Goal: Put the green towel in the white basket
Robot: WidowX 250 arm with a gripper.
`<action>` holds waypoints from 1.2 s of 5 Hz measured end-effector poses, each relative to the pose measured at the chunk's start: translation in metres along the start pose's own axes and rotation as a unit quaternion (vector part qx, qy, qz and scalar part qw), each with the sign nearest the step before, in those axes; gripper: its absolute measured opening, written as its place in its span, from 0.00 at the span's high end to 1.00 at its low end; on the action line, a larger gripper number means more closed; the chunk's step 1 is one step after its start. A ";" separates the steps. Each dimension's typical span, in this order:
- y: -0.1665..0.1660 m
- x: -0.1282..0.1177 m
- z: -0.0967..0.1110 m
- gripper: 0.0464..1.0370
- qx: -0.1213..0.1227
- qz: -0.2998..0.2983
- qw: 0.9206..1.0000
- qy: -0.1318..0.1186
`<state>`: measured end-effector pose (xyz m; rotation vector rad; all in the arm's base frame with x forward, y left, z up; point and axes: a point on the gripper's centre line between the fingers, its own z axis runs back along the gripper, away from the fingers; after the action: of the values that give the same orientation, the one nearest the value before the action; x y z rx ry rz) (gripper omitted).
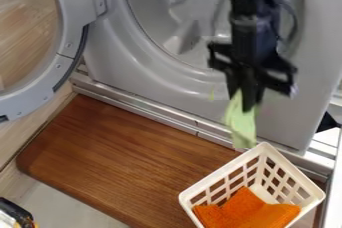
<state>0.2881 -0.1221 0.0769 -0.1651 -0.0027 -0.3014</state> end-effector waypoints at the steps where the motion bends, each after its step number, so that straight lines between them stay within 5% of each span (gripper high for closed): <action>1: -0.023 -0.005 -0.021 0.96 -0.009 -0.043 0.998 0.040; 3: -0.039 -0.020 -0.034 0.93 -0.016 -0.090 0.991 0.101; 4: -0.033 -0.022 -0.035 0.73 -0.029 -0.091 0.990 0.105; 6: -0.013 -0.014 -0.035 0.12 -0.024 -0.087 0.991 0.102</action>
<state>0.2703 -0.1360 0.0441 -0.1819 0.1937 -0.4923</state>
